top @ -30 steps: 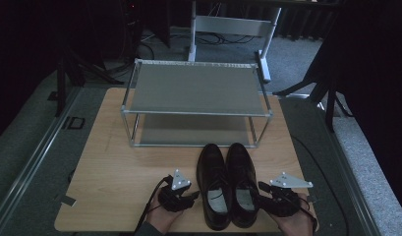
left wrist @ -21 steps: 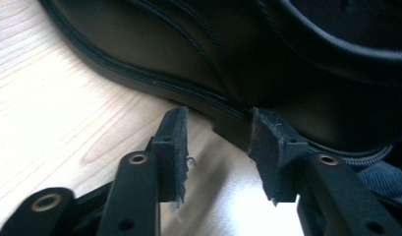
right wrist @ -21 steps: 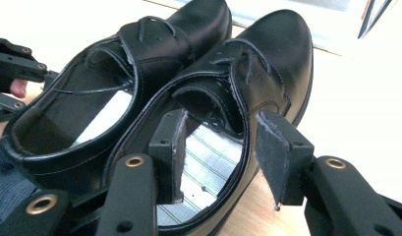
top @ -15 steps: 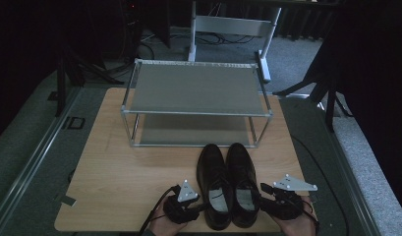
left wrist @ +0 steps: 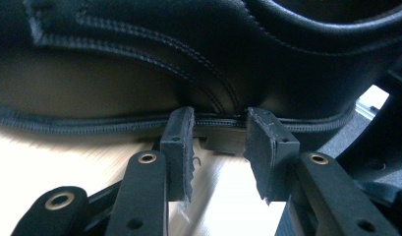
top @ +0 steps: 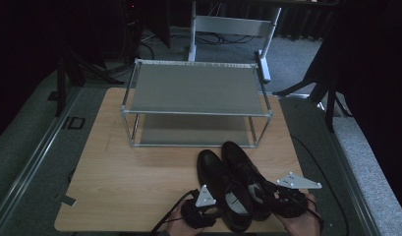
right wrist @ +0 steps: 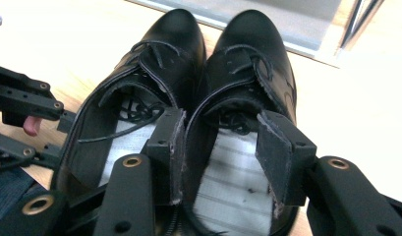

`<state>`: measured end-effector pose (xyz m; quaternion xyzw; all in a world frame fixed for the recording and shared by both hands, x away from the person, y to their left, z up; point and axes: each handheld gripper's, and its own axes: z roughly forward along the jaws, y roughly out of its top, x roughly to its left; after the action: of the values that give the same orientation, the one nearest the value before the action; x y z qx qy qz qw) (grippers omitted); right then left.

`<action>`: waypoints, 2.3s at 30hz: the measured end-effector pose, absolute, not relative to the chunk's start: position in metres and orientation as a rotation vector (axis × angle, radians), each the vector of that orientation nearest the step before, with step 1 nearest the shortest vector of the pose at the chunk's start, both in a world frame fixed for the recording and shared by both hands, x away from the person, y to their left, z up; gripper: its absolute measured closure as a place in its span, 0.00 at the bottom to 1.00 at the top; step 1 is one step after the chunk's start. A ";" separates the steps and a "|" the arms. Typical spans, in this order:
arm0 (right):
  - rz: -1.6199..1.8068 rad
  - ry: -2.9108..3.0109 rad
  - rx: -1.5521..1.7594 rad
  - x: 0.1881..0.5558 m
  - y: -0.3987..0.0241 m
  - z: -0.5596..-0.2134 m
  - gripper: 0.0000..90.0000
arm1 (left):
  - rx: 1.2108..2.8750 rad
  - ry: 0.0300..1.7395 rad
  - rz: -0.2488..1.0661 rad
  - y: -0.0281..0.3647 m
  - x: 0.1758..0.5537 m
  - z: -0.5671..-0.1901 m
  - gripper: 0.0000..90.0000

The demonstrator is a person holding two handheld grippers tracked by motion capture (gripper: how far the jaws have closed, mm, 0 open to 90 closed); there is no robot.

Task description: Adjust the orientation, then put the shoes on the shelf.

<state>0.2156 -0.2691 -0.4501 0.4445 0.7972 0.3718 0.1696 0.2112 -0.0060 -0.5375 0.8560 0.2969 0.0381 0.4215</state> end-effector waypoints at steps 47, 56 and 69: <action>0.611 2.528 1.371 0.232 -0.241 -0.474 0.75 | 2.078 0.831 0.166 0.016 0.227 -0.538 0.64; 0.600 2.547 1.352 0.232 -0.240 -0.477 0.81 | 2.065 0.857 0.179 0.021 0.233 -0.537 0.64; 0.791 2.520 1.428 0.232 -0.254 -0.480 0.89 | 2.064 0.874 0.162 0.015 0.240 -0.540 0.64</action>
<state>0.2318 -0.2535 -0.4803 0.4746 0.8372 0.2627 0.0694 0.2396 0.0155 -0.5396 0.8281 0.3508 0.0652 0.4323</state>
